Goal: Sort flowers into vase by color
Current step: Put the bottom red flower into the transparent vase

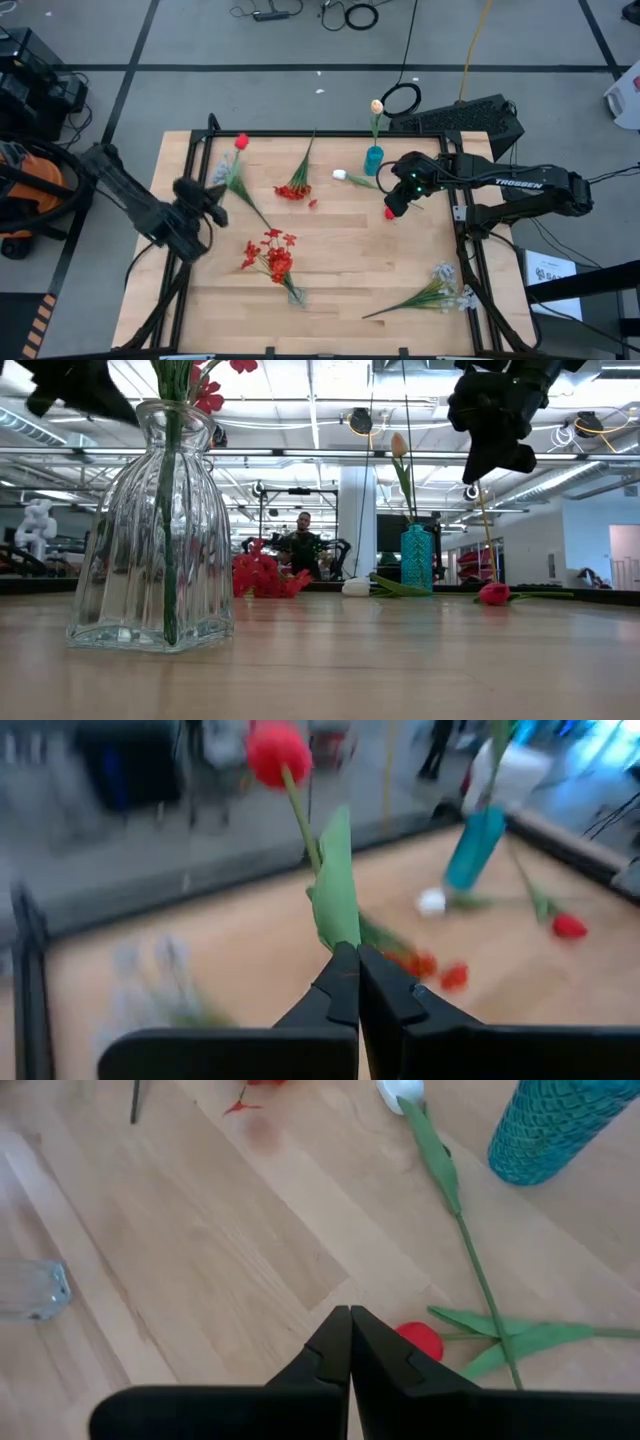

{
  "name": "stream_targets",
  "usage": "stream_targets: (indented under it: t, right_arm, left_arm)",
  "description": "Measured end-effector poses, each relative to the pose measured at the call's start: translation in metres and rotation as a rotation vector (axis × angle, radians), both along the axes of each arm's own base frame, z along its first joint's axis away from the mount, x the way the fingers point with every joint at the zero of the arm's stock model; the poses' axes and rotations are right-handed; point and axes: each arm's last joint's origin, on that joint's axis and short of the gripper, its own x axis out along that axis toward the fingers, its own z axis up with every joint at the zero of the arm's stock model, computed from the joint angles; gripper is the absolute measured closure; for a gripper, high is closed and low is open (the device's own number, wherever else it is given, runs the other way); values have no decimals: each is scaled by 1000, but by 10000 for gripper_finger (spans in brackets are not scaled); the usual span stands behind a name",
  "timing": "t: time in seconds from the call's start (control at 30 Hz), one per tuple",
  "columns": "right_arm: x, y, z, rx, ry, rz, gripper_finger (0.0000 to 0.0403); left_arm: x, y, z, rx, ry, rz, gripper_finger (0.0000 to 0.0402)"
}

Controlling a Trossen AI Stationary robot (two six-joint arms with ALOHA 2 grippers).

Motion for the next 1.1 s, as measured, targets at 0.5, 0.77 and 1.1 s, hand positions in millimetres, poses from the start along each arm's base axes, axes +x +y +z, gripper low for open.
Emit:
stream_targets:
  t: [0.5, 0.77, 1.1]
  right_arm:
    - [3, -1, 2, 19, -43, -41, 403]
    - [3, -2, 2, -28, -34, -73, 403]
    - [3, -2, 2, -28, -39, -73, 403]
  left_arm:
    - [-21, 17, 12, -159, -82, -32, 401]
    - [-14, 13, 8, -219, -48, -12, 365]
    - [-9, 34, 4, -405, 45, 236, 260]
